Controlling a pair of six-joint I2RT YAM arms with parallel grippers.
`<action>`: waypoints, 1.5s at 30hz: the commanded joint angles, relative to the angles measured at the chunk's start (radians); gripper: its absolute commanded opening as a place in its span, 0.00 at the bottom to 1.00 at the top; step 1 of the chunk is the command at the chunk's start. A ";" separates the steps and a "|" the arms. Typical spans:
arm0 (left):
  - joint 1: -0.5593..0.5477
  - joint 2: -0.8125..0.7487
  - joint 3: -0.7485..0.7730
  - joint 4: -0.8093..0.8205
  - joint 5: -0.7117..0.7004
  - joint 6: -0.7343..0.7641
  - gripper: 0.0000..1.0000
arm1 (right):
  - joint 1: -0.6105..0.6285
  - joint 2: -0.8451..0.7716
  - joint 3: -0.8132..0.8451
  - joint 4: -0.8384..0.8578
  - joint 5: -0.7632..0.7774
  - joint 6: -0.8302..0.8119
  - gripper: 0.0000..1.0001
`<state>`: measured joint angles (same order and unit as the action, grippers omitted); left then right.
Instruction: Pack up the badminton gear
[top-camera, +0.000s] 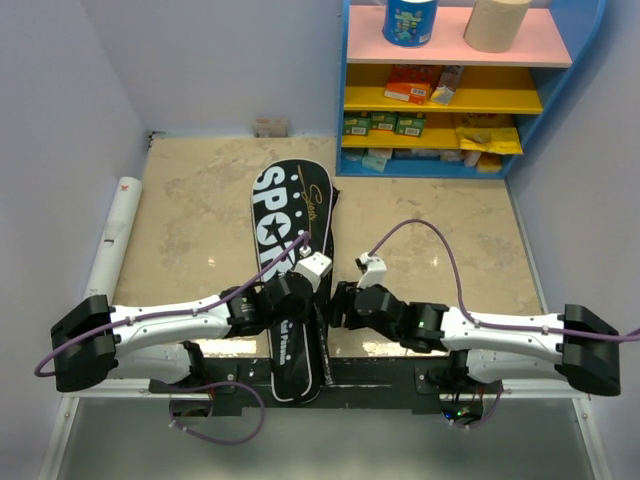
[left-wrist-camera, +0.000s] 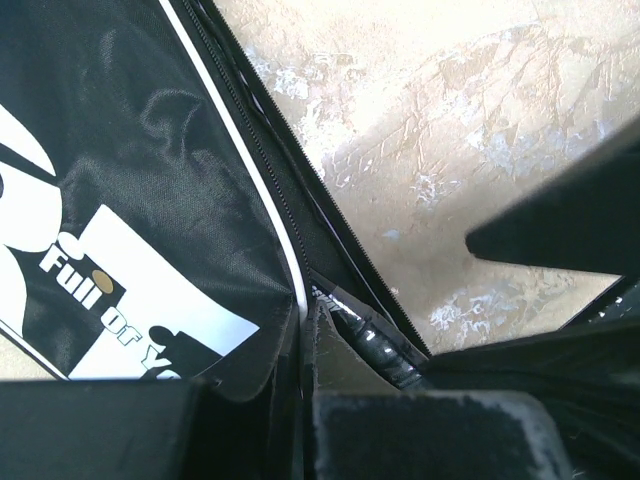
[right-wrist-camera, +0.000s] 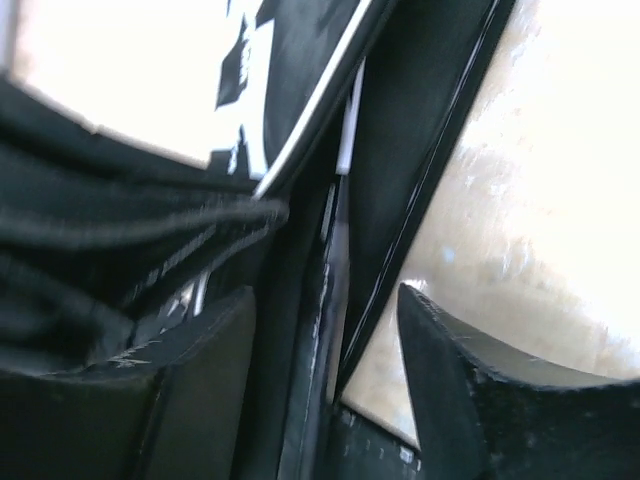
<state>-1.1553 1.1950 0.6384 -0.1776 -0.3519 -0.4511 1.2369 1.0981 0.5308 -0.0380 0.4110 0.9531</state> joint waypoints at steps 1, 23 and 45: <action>-0.011 -0.008 0.032 0.061 0.001 0.023 0.00 | 0.006 -0.089 -0.063 -0.022 -0.118 0.027 0.52; -0.011 -0.025 0.046 0.050 0.010 0.028 0.00 | 0.062 0.098 -0.192 0.394 -0.356 0.067 0.42; -0.011 -0.046 0.023 0.056 0.033 0.006 0.00 | 0.119 0.290 -0.038 0.541 -0.305 0.121 0.02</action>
<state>-1.1561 1.1831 0.6415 -0.2146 -0.3519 -0.4419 1.3479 1.4090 0.4225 0.4473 0.0708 1.1019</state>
